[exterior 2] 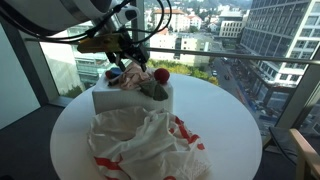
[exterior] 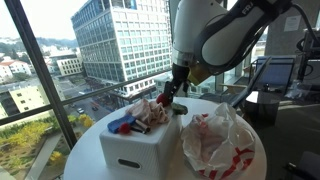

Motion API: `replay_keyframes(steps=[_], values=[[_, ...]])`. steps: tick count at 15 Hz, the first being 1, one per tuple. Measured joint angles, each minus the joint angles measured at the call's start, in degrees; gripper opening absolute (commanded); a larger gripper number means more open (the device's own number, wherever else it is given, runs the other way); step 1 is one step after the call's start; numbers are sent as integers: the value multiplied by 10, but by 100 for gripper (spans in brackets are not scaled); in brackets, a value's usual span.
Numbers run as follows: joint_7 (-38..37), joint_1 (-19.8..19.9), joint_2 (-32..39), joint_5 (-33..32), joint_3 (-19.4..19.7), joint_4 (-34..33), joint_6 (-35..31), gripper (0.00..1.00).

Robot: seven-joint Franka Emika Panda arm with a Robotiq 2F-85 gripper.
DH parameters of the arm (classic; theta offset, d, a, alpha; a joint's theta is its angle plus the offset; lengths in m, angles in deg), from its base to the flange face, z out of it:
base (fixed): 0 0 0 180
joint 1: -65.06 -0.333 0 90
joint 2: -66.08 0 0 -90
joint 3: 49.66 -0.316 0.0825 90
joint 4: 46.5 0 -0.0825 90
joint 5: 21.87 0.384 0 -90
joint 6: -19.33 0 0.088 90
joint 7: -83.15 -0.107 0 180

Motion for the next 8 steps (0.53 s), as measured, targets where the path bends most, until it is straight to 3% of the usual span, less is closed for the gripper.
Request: replay_keyframes(steps=[8], values=[[-77,8,167,-136,24,-93,-20,100]])
